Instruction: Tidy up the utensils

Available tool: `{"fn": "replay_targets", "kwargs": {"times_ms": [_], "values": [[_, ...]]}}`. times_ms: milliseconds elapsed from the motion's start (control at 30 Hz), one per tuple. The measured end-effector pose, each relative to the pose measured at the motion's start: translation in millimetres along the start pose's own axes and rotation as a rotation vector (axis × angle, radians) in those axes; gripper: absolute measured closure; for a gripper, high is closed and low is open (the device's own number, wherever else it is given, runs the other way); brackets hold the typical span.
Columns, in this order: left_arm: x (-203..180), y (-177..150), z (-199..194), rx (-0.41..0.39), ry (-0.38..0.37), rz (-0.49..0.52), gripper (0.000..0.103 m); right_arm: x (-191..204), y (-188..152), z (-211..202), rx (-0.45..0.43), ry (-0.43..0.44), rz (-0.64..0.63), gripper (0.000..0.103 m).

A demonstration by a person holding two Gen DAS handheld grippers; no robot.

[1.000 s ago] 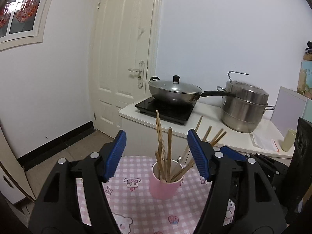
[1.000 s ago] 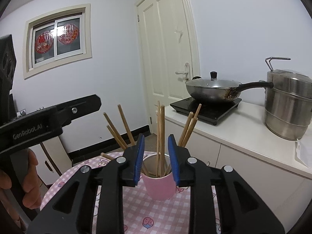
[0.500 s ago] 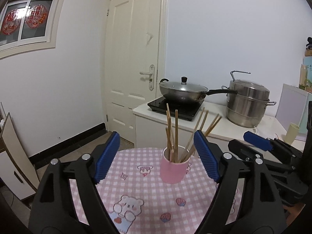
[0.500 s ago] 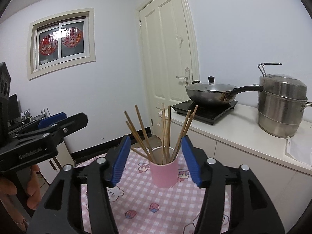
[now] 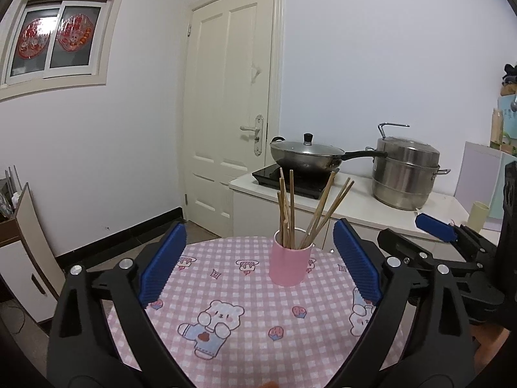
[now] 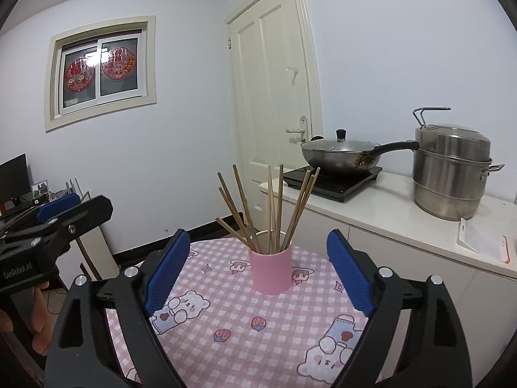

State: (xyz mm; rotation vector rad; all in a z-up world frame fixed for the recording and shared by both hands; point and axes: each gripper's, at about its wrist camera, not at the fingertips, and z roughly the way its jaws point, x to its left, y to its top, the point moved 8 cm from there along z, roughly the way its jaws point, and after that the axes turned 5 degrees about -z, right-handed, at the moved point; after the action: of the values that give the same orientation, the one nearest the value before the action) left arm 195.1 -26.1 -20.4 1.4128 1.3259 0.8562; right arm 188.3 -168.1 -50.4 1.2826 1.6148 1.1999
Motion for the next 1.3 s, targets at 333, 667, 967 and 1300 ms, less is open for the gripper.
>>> {"fn": "replay_targets", "kwargs": {"times_ms": [333, 667, 967, 1300], "values": [[4, -11, -28, -0.018, 0.046, 0.041, 0.010, 11, -1, -31, -0.047, -0.035, -0.027, 0.009], [15, -16, -54, -0.043, 0.089, 0.022, 0.008, 18, -1, -53, -0.081, -0.048, -0.038, 0.008], [22, -18, -76, -0.083, 0.115, 0.016, 0.007, 25, -3, -63, -0.102, -0.052, -0.060, 0.008], [25, -17, -83, -0.108, 0.109, 0.012, 0.006, 26, -7, -68, -0.111, -0.071, -0.060, 0.008]]}}
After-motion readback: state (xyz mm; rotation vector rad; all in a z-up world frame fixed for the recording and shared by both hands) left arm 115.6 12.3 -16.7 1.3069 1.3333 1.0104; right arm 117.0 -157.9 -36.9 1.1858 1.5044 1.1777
